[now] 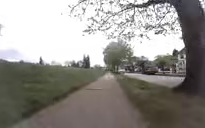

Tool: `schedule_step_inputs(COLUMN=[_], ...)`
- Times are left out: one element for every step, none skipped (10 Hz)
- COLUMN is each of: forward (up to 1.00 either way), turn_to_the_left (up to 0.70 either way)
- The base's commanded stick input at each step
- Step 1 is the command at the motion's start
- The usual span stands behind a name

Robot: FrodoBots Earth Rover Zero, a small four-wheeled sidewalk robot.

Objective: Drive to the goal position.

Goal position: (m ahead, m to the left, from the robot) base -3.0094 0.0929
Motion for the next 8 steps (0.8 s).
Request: schedule_step_inputs(forward=[1.00,1.00,1.00,1.00,1.00,0.00,0.00,0.00], turn_to_the_left=[0.00,0.00,0.00,0.00,0.00,0.00,0.00,0.00])
